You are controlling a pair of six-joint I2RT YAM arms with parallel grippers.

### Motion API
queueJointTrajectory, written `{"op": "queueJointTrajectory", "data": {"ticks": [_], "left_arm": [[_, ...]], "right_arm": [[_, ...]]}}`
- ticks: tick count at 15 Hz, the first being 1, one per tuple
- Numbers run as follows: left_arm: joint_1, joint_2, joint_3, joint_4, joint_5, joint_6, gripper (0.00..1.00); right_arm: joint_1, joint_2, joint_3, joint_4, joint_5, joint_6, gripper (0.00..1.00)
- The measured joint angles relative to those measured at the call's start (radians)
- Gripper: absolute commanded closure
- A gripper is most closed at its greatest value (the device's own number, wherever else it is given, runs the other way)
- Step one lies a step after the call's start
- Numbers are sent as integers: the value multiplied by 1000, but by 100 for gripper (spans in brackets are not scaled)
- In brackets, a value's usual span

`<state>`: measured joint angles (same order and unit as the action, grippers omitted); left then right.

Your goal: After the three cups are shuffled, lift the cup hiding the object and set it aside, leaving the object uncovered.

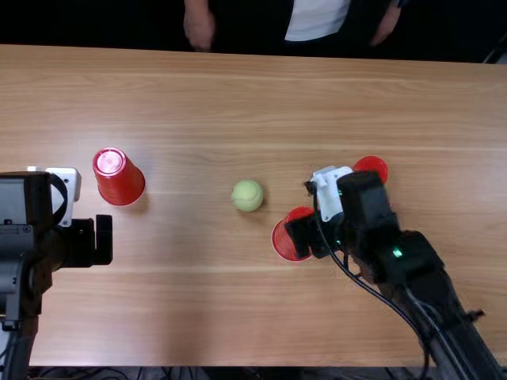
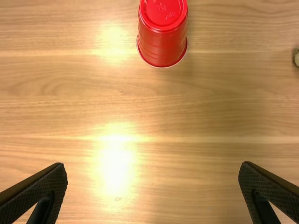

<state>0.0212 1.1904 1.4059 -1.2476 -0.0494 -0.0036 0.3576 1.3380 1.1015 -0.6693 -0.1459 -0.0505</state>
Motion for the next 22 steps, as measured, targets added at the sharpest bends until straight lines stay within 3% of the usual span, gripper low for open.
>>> {"op": "queueJointTrajectory", "data": {"ticks": [4, 11, 14, 19, 22], "left_arm": [[0, -28, 0, -23, 1, 0, 0], [-9, -154, -60, -5, 4, 0, 0], [-55, -242, -161, 6, 9, 0, 0], [-55, -490, -473, 220, 8, -2, 0], [-54, -665, -652, 251, 8, -4, 0]], "right_arm": [[-158, -136, 38, -153, 5, -1, 0], [-389, -438, -6, -175, 5, 0, 0], [-406, -549, -126, -175, 6, 1, 0], [-406, -875, -420, -51, 7, 4, 0], [-406, -1098, -534, -44, 7, 3, 0]]}}
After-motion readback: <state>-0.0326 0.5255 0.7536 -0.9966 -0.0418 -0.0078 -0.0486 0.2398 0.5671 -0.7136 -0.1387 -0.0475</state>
